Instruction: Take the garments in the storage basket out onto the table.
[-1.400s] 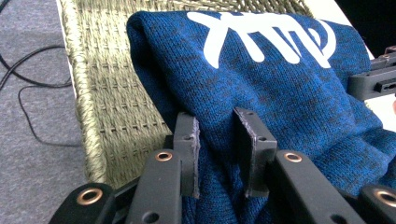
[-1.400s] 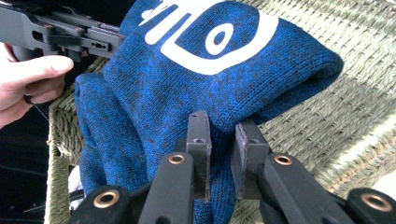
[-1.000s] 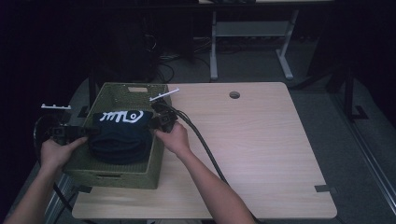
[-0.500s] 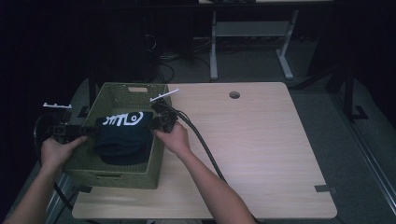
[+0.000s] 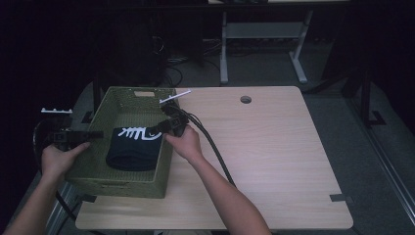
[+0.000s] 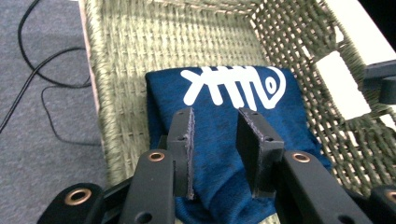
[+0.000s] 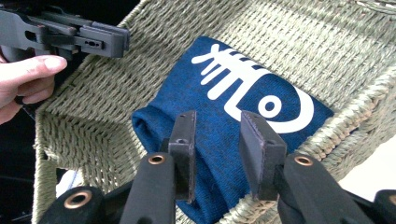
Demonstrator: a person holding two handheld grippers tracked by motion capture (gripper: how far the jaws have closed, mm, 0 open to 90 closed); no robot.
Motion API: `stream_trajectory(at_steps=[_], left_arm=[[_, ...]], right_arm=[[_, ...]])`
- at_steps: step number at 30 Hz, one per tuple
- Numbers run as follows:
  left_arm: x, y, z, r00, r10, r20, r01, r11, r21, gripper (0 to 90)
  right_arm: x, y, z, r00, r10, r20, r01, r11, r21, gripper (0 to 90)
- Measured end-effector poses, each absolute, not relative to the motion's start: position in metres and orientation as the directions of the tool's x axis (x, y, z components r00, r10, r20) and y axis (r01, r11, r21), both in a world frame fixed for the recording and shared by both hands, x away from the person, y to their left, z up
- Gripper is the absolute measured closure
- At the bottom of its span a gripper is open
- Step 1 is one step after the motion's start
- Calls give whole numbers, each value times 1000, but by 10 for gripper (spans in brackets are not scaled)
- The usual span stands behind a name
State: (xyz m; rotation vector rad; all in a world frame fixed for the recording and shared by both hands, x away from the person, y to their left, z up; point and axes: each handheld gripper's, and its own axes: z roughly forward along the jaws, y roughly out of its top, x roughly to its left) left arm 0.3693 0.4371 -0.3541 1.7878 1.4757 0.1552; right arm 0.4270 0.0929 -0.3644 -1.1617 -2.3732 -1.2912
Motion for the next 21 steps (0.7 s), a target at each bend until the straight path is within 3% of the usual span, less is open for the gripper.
stream_trajectory(at_steps=[21], left_arm=[[337,419,-330,308,886,-347,721,21,693,531]], right_arm=[[425,61,-351,-685,482,546,709,271,651,553]])
